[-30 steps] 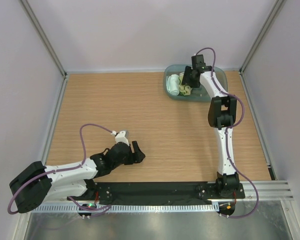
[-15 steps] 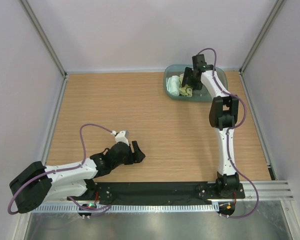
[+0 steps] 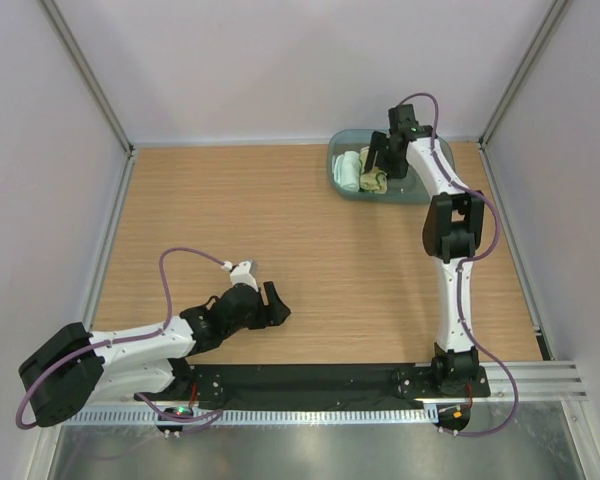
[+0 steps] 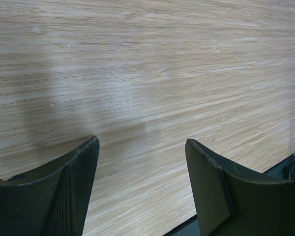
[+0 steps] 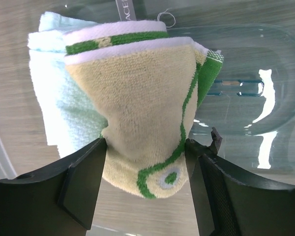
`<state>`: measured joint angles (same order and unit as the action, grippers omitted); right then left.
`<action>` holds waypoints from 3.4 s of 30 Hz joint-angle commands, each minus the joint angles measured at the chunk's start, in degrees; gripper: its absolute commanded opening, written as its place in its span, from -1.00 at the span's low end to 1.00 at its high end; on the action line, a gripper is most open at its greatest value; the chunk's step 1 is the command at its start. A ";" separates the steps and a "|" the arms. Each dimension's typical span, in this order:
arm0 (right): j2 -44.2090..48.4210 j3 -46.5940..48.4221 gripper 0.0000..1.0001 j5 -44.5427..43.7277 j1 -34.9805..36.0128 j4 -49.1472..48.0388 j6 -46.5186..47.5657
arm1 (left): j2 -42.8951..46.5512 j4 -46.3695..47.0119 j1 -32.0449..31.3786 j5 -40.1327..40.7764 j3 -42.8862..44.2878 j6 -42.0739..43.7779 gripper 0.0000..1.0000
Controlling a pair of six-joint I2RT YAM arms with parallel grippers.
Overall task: Roll the towels
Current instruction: Place the rolled towel into the container
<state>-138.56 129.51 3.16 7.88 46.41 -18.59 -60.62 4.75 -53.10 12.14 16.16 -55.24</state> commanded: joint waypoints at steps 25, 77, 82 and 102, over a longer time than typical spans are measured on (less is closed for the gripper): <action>26.23 -18.15 0.44 0.53 1.78 -0.71 1.45 | 2.09 -2.38 0.90 -0.63 -2.45 -0.13 0.44; 68.78 -64.91 0.62 5.54 10.58 -21.19 -4.35 | -6.40 17.30 50.19 11.24 10.20 43.99 0.99; 69.74 -66.32 0.62 5.11 10.84 -21.45 -4.26 | -15.92 25.71 52.84 5.10 11.61 43.99 0.99; 69.48 -69.13 0.63 6.07 11.10 -25.05 -6.28 | -24.90 53.42 54.24 -11.00 1.68 48.65 1.00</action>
<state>-70.15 60.20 8.36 18.44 24.91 -24.12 -85.52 47.70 1.15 2.63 17.65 -8.23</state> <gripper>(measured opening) 0.814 0.996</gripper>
